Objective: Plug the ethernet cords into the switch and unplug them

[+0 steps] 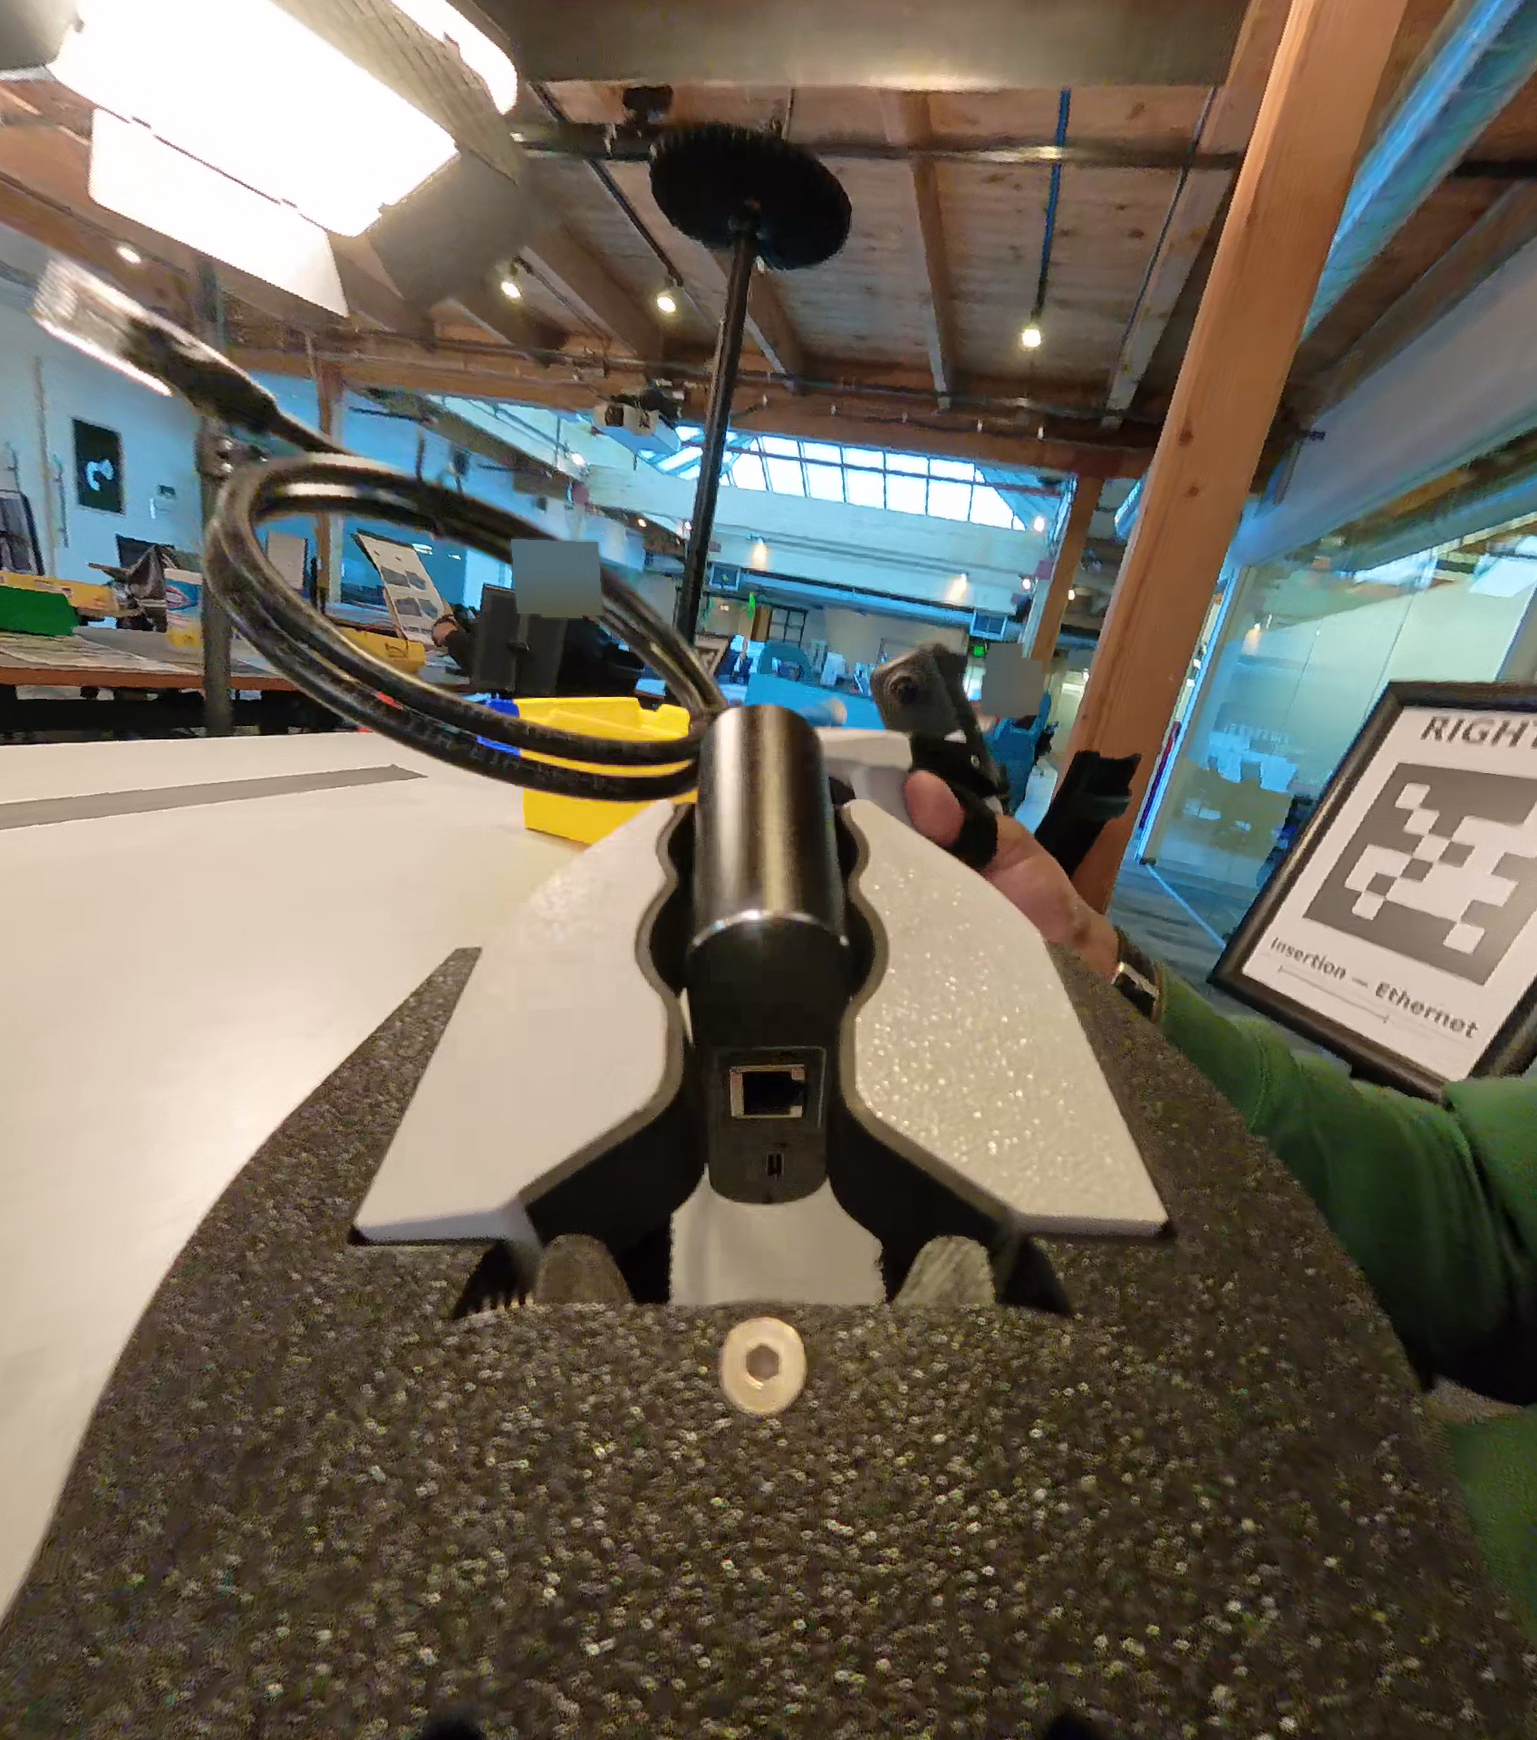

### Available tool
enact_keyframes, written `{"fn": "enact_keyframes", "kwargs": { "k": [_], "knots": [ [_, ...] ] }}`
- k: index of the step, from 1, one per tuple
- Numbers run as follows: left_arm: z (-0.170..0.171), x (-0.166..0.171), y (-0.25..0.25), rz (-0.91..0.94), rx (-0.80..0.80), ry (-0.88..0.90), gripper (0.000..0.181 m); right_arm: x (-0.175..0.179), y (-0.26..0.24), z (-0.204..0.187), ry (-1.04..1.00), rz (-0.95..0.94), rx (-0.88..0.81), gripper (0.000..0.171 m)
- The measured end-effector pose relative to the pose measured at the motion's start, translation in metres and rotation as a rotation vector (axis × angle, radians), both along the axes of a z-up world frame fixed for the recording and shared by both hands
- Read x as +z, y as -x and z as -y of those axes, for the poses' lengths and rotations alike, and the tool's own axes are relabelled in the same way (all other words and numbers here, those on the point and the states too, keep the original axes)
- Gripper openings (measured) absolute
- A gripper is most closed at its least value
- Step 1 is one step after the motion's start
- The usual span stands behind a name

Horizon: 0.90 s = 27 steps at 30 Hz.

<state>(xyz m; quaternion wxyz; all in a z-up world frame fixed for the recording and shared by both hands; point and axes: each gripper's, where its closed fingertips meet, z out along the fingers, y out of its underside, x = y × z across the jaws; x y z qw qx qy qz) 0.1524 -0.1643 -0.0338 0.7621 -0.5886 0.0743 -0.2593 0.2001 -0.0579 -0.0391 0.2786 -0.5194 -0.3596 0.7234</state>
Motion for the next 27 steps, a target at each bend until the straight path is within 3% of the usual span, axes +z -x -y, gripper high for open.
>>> {"fn": "enact_keyframes", "kwargs": {
  "k": [4, 8, 12, 18, 20, 27],
  "knots": [
    [0.002, 0.003, 0.018, 0.091, 0.046, -0.015, 0.028, -0.025, -0.001, 0.013, -0.073, 0.177, 0.086, 0.034],
    [0.003, 0.004, 0.027, 0.144, 0.068, -0.025, 0.028, -0.038, -0.018, 0.027, -0.179, 0.258, 0.151, 0.034],
    [0.003, 0.004, 0.026, 0.145, 0.060, -0.030, 0.028, -0.031, -0.022, 0.061, -0.185, 0.197, 0.196, 0.030],
    [0.012, 0.010, 0.016, 0.143, -0.010, -0.085, 0.028, -0.043, 0.030, 0.113, -0.126, 0.210, 0.218, 0.036],
    [0.015, 0.012, 0.012, 0.158, -0.051, -0.097, 0.028, -0.037, 0.041, 0.119, -0.125, 0.176, 0.202, 0.041],
    [0.015, 0.012, 0.007, 0.166, -0.104, -0.090, 0.028, -0.027, 0.047, 0.116, -0.174, 0.082, 0.189, 0.029]
  ]
}}
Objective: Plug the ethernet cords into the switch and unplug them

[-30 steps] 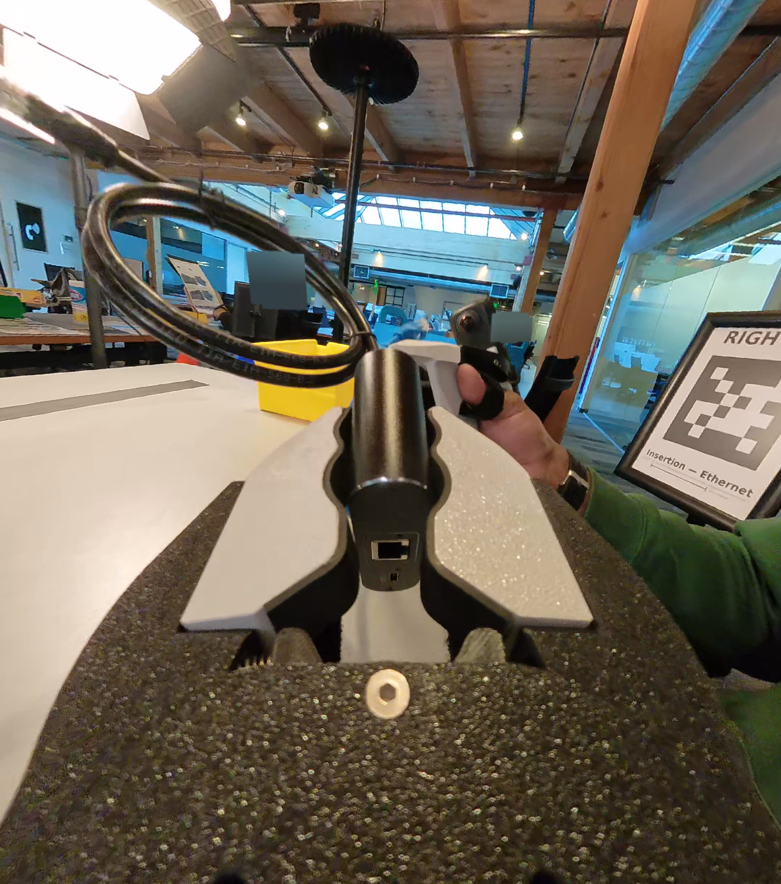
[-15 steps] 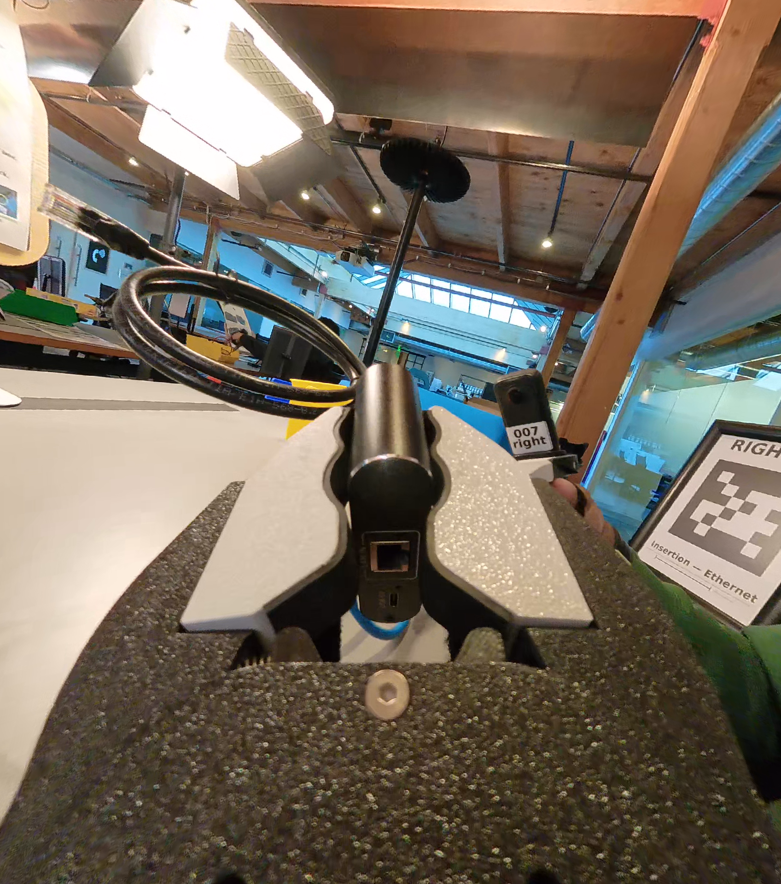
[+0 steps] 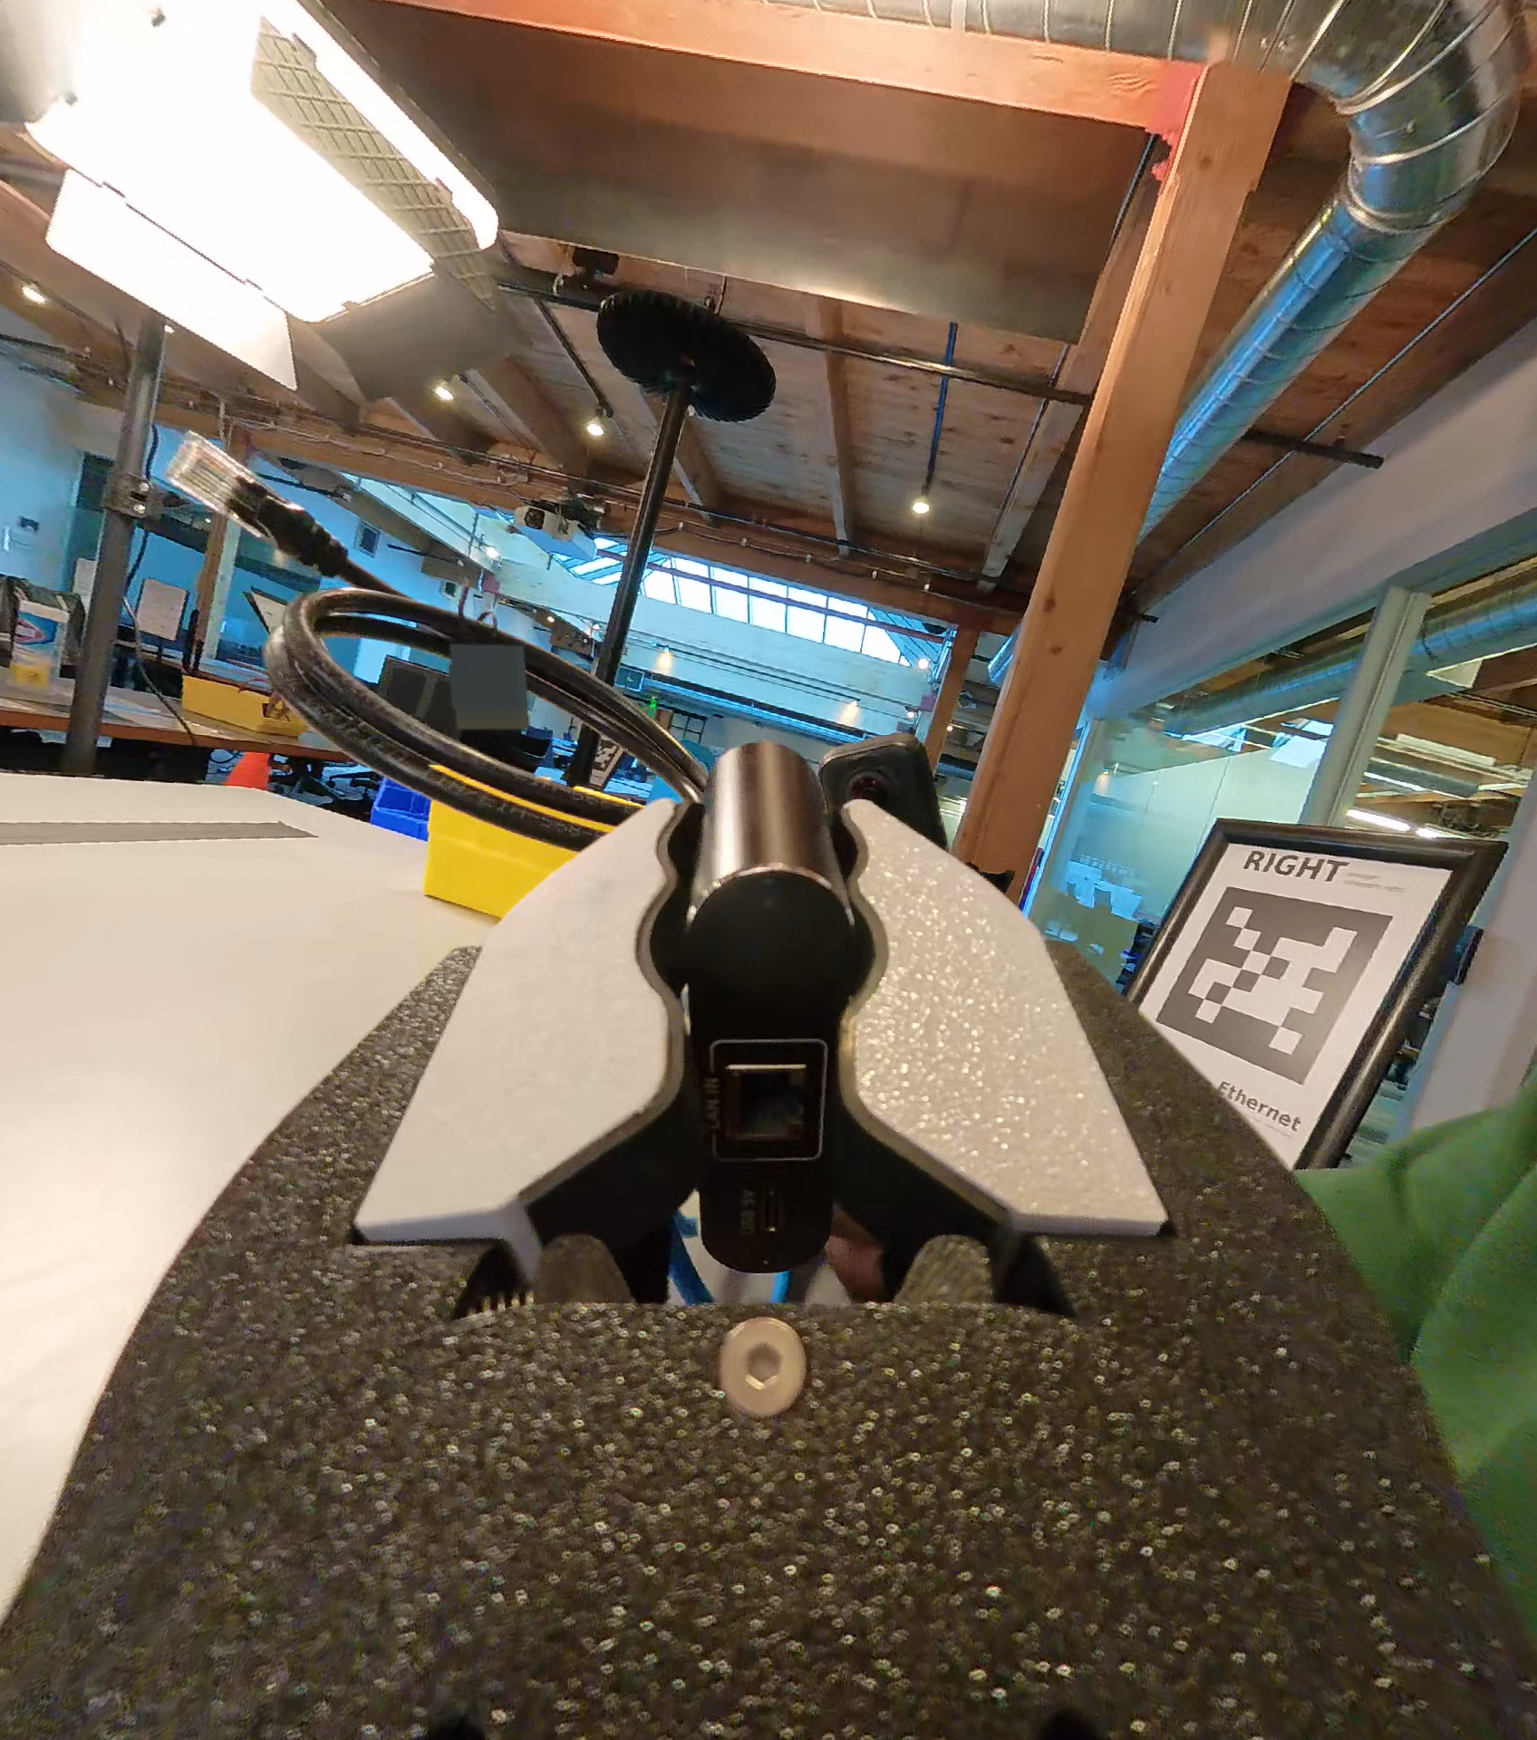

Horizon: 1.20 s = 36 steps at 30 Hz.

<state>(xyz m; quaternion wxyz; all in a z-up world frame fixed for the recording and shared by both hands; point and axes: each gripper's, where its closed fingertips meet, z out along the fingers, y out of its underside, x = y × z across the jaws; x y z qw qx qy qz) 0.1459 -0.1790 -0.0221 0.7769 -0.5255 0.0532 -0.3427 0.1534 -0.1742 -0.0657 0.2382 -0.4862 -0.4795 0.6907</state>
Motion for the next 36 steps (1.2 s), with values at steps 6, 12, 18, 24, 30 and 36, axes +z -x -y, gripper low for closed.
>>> {"fn": "enact_keyframes", "kwargs": {
  "k": [6, 12, 18, 24, 30, 36],
  "knots": [
    [-0.002, -0.003, -0.009, 0.029, -0.080, 0.024, 0.027, 0.006, -0.009, -0.003, -0.057, -0.052, 0.031, 0.021],
    [-0.009, -0.011, -0.033, -0.044, -0.167, 0.103, 0.055, 0.021, -0.026, -0.016, 0.008, -0.173, 0.009, 0.017],
    [-0.010, -0.017, -0.049, -0.081, -0.254, 0.152, 0.041, 0.029, -0.030, -0.013, 0.018, -0.238, 0.024, 0.016],
    [-0.006, -0.015, -0.049, -0.177, -0.135, 0.105, 0.028, 0.029, -0.034, -0.005, -0.175, -0.231, 0.019, 0.018],
    [-0.006, -0.024, -0.061, -0.481, 0.044, 0.054, 0.028, 0.020, -0.045, -0.007, -0.433, -0.192, -0.007, 0.022],
    [-0.004, -0.033, -0.077, -0.623, 0.047, 0.031, 0.028, 0.017, -0.063, -0.003, -0.581, -0.251, 0.039, 0.021]
  ]
}}
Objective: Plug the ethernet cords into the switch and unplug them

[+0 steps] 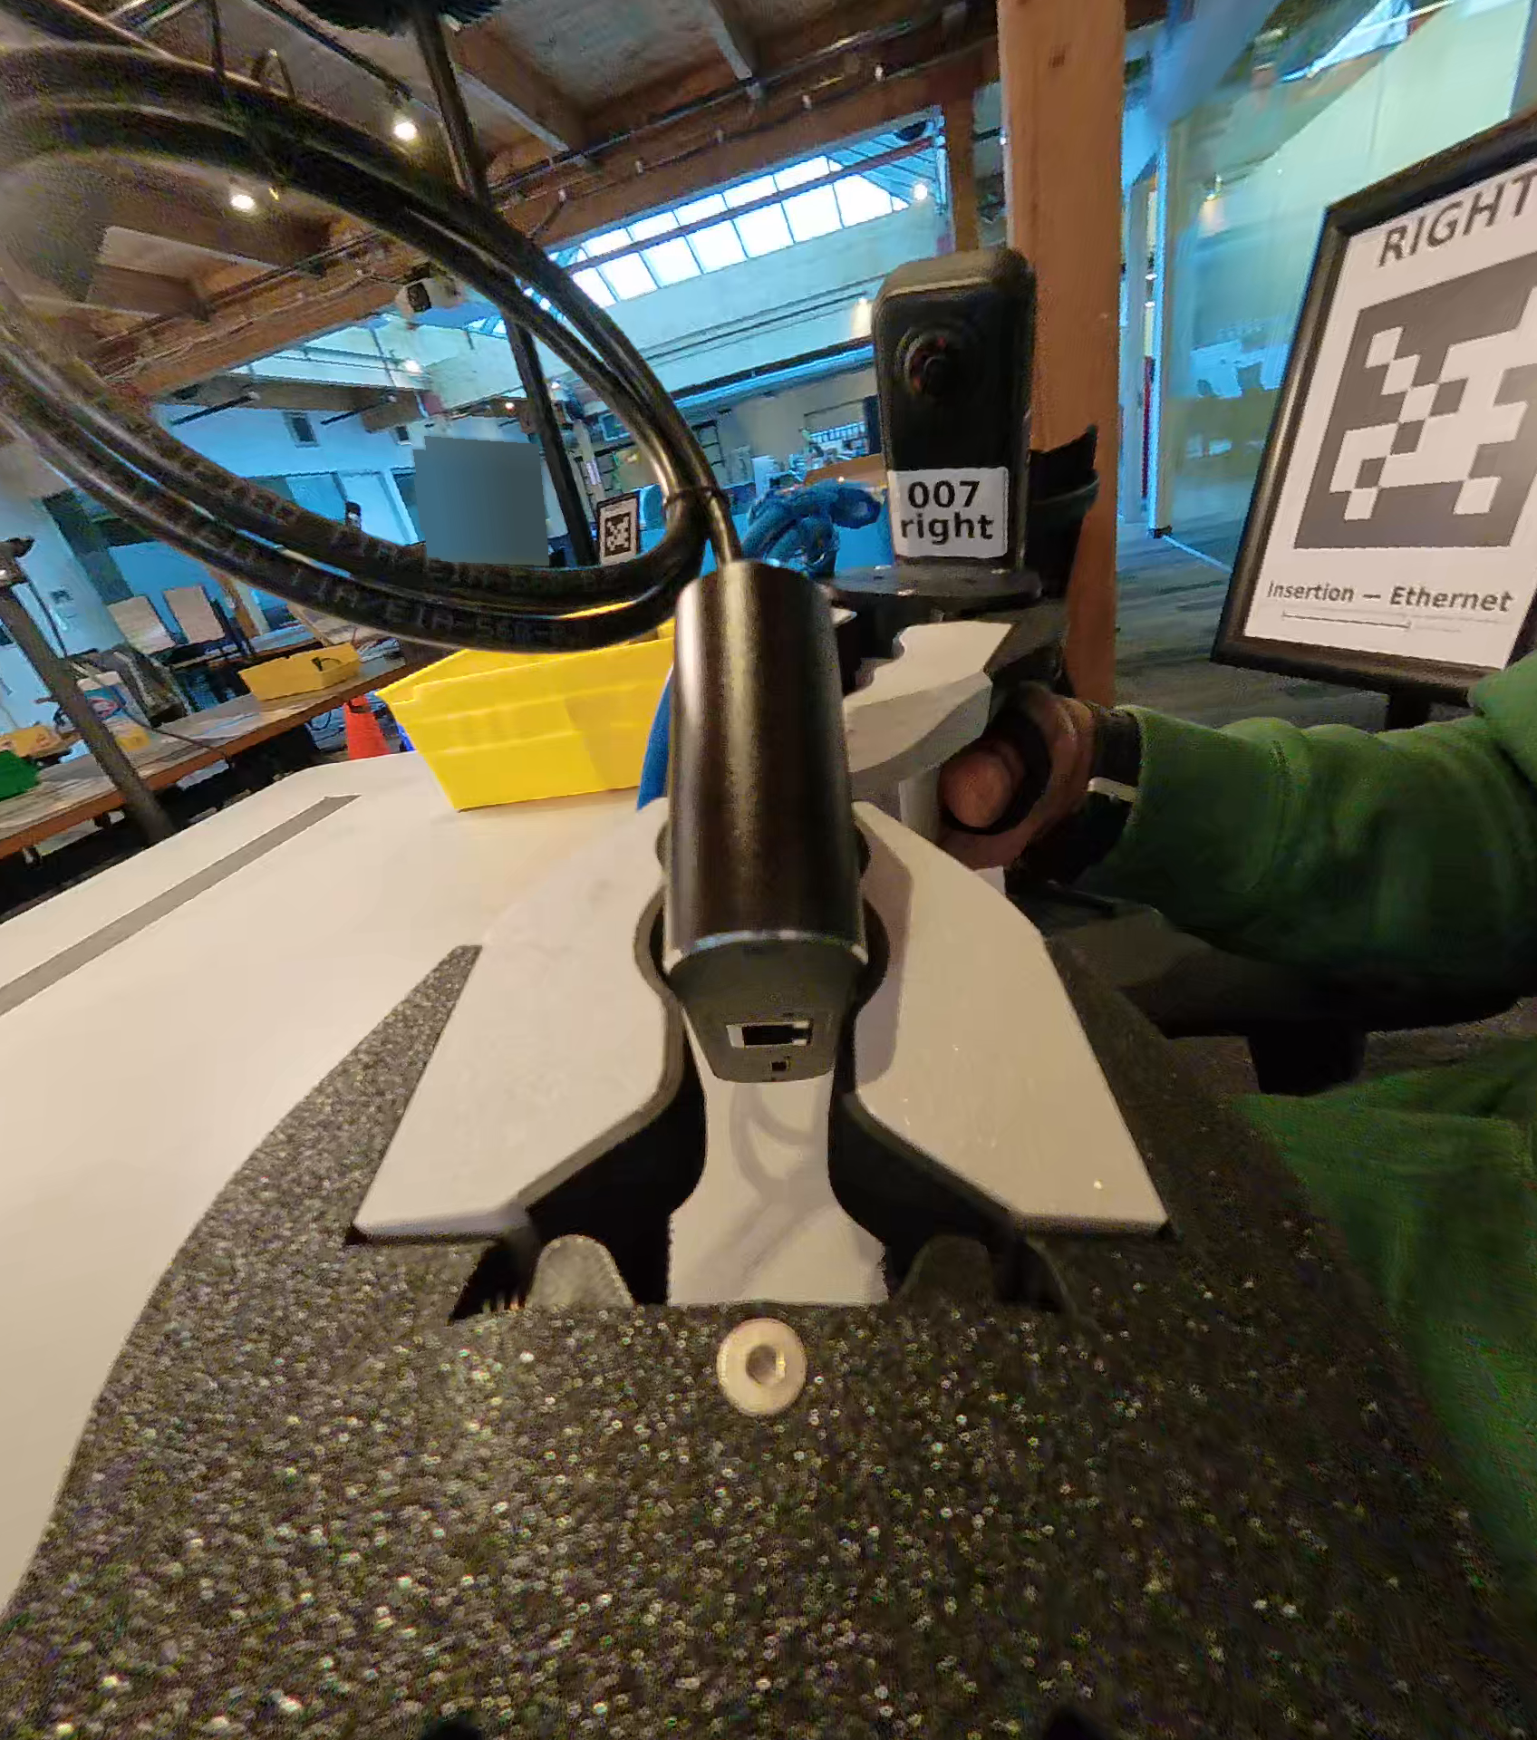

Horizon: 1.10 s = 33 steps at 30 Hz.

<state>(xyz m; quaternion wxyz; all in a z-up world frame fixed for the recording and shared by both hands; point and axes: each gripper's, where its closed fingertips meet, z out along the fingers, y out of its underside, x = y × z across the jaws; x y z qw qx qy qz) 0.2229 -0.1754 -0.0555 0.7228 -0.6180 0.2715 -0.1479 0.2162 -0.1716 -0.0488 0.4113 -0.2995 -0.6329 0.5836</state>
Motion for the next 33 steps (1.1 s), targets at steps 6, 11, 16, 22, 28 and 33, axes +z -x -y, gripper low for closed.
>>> {"fn": "enact_keyframes", "kwargs": {
  "k": [6, 11, 16, 22, 28, 33],
  "knots": [
    [0.003, -0.001, -0.006, -0.039, -0.006, -0.030, 0.029, 0.001, -0.006, 0.005, -0.097, -0.060, 0.008, 0.021],
    [0.002, 0.001, -0.003, -0.052, 0.044, -0.065, 0.028, 0.005, -0.006, 0.007, -0.142, -0.136, -0.036, 0.020],
    [-0.001, 0.001, 0.002, -0.089, 0.115, -0.089, 0.028, 0.004, -0.001, 0.004, -0.103, -0.147, -0.085, 0.018],
    [-0.002, 0.000, 0.004, -0.111, 0.142, -0.085, 0.029, 0.004, -0.001, 0.003, -0.069, -0.163, -0.111, 0.017],
    [-0.004, -0.002, 0.007, -0.126, 0.173, -0.079, 0.029, 0.002, 0.001, -0.002, -0.015, -0.147, -0.133, 0.016],
    [-0.004, -0.001, 0.008, -0.114, 0.180, -0.082, 0.029, 0.005, 0.002, -0.003, 0.026, -0.147, -0.154, 0.015]
  ]
}}
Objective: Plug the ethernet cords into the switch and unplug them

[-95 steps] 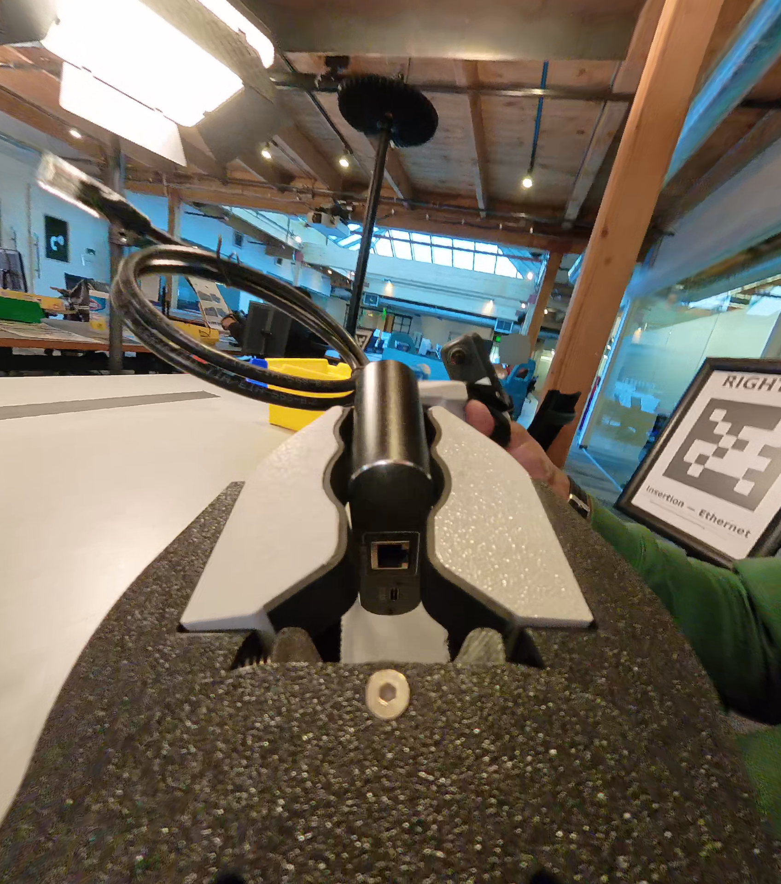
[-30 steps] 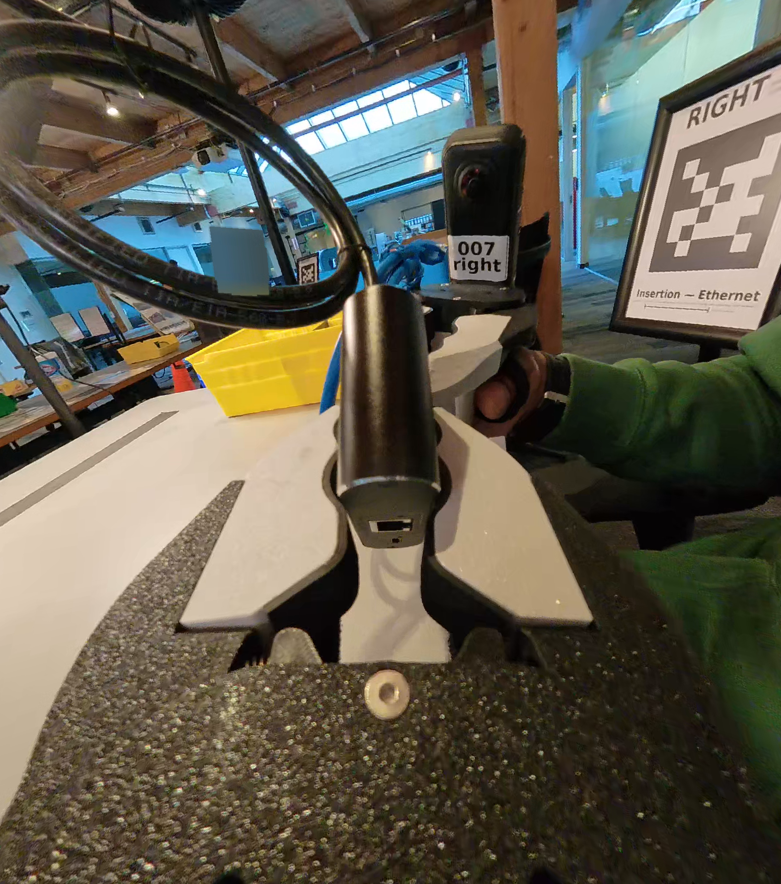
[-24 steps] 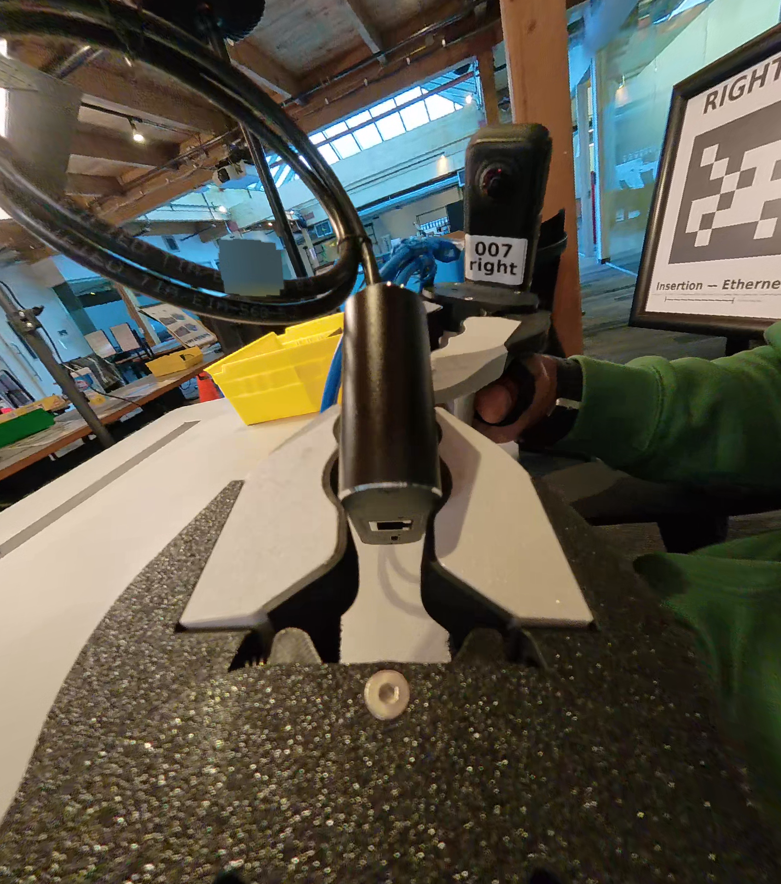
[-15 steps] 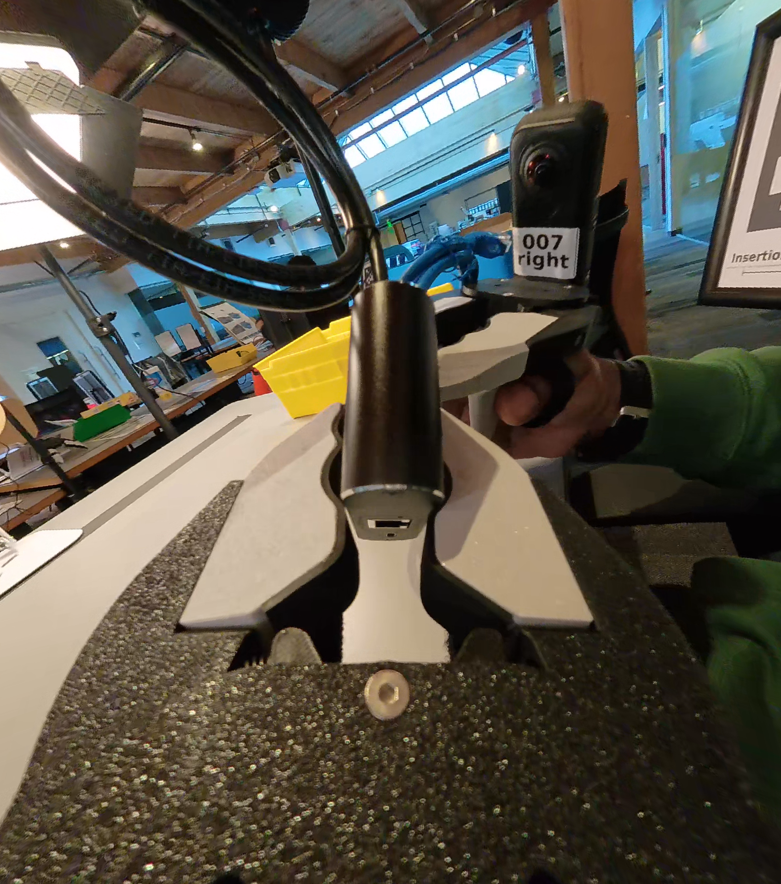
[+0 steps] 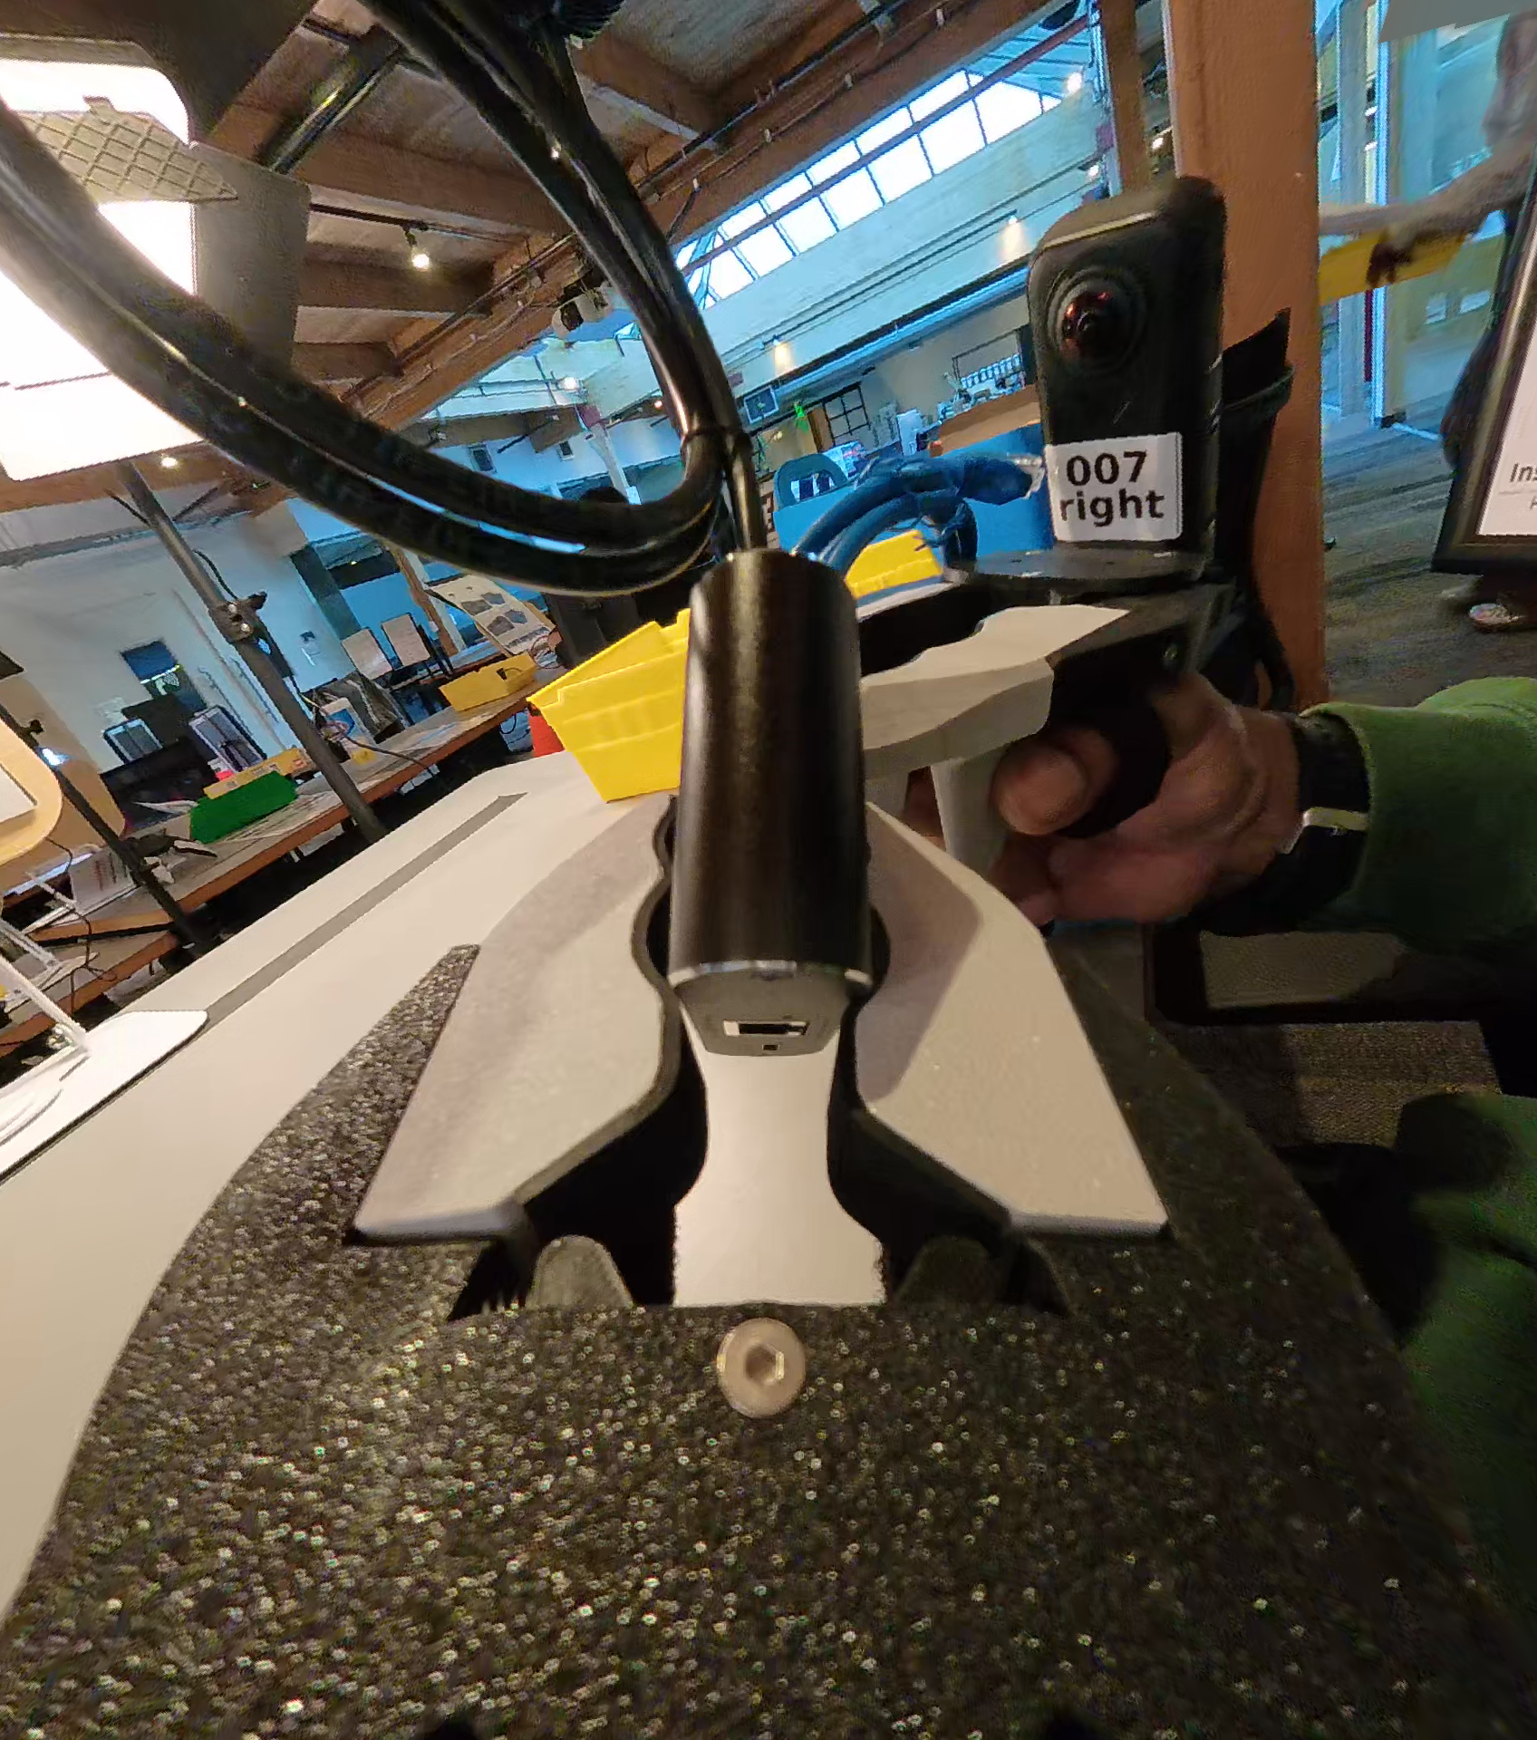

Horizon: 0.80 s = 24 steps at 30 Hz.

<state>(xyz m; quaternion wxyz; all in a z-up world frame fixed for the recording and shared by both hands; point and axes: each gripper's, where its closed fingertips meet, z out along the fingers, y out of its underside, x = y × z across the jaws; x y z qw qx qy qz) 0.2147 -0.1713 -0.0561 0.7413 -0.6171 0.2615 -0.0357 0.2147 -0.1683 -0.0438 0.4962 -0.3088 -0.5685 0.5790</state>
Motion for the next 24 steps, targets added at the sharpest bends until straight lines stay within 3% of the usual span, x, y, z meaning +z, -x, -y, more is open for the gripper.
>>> {"fn": "enact_keyframes", "kwargs": {
  "k": [9, 11, 12, 14, 18, 24],
  "knots": [
    [0.002, 0.005, 0.002, 0.013, 0.019, -0.031, 0.029, 0.008, 0.001, -0.001, 0.071, -0.061, -0.059, 0.013],
    [0.002, -0.003, 0.003, -0.017, 0.012, 0.004, 0.029, 0.028, -0.010, -0.031, 0.176, -0.197, -0.199, 0.000],
    [0.005, -0.003, -0.001, -0.015, -0.005, -0.002, 0.029, 0.037, -0.019, -0.051, 0.268, -0.221, -0.184, 0.000],
    [-0.003, -0.003, 0.007, 0.005, 0.064, 0.020, 0.029, 0.030, -0.018, -0.059, 0.211, -0.113, -0.119, 0.000],
    [-0.013, -0.005, 0.016, 0.056, 0.072, 0.077, 0.028, 0.005, -0.010, -0.049, 0.097, -0.002, -0.165, 0.000],
    [-0.011, 0.002, 0.027, 0.122, 0.103, 0.048, 0.028, -0.006, -0.001, -0.080, 0.224, 0.142, -0.214, 0.000]
  ]
}}
